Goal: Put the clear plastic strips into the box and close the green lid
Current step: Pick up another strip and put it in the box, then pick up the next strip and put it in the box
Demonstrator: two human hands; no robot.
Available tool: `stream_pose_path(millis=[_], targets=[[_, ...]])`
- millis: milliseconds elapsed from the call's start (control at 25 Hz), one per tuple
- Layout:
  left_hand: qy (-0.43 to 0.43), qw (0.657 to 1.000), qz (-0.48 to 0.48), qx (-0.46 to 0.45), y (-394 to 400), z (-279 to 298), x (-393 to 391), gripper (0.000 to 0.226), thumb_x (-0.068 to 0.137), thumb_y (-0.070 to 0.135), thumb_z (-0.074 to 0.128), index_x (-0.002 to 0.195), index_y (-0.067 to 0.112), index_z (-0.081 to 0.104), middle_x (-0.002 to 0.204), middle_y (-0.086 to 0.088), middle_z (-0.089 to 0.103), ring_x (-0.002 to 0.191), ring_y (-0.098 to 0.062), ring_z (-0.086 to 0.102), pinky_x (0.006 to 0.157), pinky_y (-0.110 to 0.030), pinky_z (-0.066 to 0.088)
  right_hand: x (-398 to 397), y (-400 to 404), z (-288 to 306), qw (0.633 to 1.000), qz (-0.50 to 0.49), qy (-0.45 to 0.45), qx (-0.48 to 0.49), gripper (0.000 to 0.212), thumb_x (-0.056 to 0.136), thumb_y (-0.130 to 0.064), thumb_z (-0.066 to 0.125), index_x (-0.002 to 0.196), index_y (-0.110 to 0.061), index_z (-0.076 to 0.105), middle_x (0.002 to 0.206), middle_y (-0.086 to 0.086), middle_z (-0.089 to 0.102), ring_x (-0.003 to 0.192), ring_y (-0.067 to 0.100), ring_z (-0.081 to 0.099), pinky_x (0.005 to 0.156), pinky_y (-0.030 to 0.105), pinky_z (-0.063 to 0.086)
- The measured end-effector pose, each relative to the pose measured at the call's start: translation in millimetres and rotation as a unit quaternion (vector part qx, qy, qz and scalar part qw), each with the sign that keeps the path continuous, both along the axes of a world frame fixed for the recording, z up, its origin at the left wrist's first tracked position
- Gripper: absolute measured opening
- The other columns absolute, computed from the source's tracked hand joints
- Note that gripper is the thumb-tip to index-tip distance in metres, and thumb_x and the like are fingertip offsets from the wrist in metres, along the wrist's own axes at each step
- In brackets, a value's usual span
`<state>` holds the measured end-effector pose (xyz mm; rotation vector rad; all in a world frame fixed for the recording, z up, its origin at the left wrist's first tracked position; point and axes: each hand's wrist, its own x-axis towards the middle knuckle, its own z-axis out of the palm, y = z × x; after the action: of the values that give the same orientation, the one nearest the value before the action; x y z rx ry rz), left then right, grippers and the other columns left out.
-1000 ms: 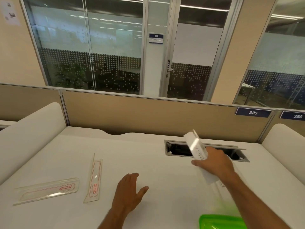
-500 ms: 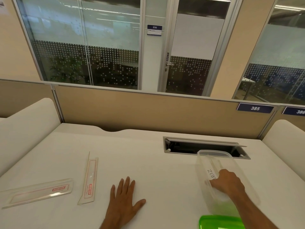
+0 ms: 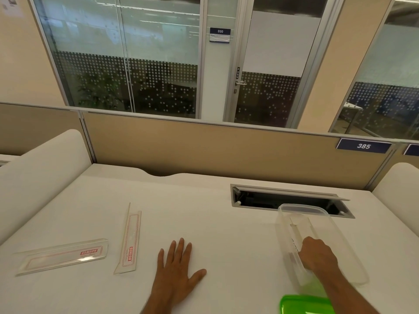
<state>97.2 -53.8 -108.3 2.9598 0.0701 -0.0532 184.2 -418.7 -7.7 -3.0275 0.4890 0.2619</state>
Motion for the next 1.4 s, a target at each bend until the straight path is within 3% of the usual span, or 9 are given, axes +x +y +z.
stream_pose_path(millis=[200,440,640,720,840,960,1080,1240,1400], targets=[[0.008,1.0,-0.004,0.001,0,0,1,0.099,0.072,0.085,0.001,0.153,0.029,-0.008,0.162,0.003,-0.019,0.148,-0.02,-0.021,0.095,-0.035,-0.04,1,-1,-2,1.0,0.022,0.008,-0.008,0.035,0.088,-0.038,0.055,0.113,-0.013,0.057,0.11,0.003,0.062,0.099,0.023,0.062,0.082,0.031,0.052],[0.011,1.0,-0.003,-0.007,0,0,1,0.099,0.073,0.085,0.003,0.154,0.029,-0.006,0.163,0.002,-0.017,0.149,-0.022,-0.02,0.095,-0.034,-0.04,1,-1,-2,0.999,0.033,0.011,0.014,0.041,0.084,-0.046,0.062,0.109,-0.014,0.059,0.088,-0.001,0.054,0.085,0.019,0.059,0.073,0.028,0.05],[0.029,0.999,-0.004,-0.017,1,2,3,0.099,0.074,0.086,0.005,0.154,0.028,-0.007,0.163,0.002,-0.017,0.149,-0.021,-0.02,0.092,-0.034,-0.044,1,1,3,0.999,0.039,-0.002,0.016,0.041,0.083,-0.049,0.062,0.107,-0.016,0.057,0.09,-0.003,0.053,0.084,0.018,0.057,0.073,0.028,0.049],[0.042,0.999,-0.001,-0.026,1,6,4,0.099,0.077,0.085,0.012,0.154,0.026,-0.004,0.164,0.0,-0.015,0.149,-0.022,-0.017,0.103,-0.04,-0.037,4,3,12,0.999,0.033,-0.018,0.023,0.042,0.082,-0.051,0.063,0.105,-0.017,0.056,0.091,-0.004,0.056,0.082,0.017,0.058,0.074,0.029,0.051],[0.066,0.997,-0.002,-0.045,3,17,9,0.097,0.081,0.081,0.021,0.155,0.022,0.001,0.165,-0.001,-0.005,0.151,-0.022,-0.01,0.119,-0.049,-0.01,12,10,33,0.996,0.041,-0.077,0.008,0.036,0.084,-0.047,0.063,0.107,-0.019,0.059,0.097,-0.003,0.064,0.085,0.017,0.062,0.075,0.03,0.052],[0.041,0.998,-0.019,-0.053,10,35,15,0.091,0.085,0.077,0.027,0.155,0.022,0.006,0.165,-0.001,0.004,0.151,-0.021,-0.005,0.121,-0.047,-0.003,21,32,56,0.986,0.045,-0.156,0.024,0.033,0.088,-0.038,0.063,0.115,-0.02,0.06,0.112,0.003,0.067,0.097,0.023,0.064,0.083,0.035,0.052],[0.001,0.999,-0.028,-0.043,25,59,22,0.086,0.088,0.072,0.03,0.154,0.021,0.011,0.164,-0.001,0.012,0.151,-0.021,0.0,0.122,-0.046,0.001,29,69,75,0.977,0.093,-0.193,0.025,0.024,0.087,-0.036,0.062,0.103,-0.018,0.061,0.102,0.007,0.07,0.085,0.028,0.062,0.074,0.034,0.05],[-0.027,0.999,-0.029,-0.027,61,89,30,0.072,0.094,0.061,0.034,0.153,0.022,0.018,0.161,0.0,0.022,0.151,-0.022,0.007,0.123,-0.047,0.007,27,139,80,0.965,0.161,-0.202,0.053,0.028,0.084,-0.041,0.062,0.103,-0.022,0.063,0.102,0.006,0.071,0.095,0.032,0.066,0.076,0.035,0.051],[-0.044,0.999,-0.006,-0.009,109,108,32,0.052,0.098,0.047,0.039,0.146,0.026,0.034,0.155,0.005,0.034,0.149,-0.02,0.016,0.121,-0.047,0.014,10,218,60,0.951,0.215,-0.155,0.16,0.034,0.08,-0.046,0.063,0.108,-0.026,0.063,0.106,0.001,0.07,0.1,0.026,0.065,0.082,0.032,0.052]])
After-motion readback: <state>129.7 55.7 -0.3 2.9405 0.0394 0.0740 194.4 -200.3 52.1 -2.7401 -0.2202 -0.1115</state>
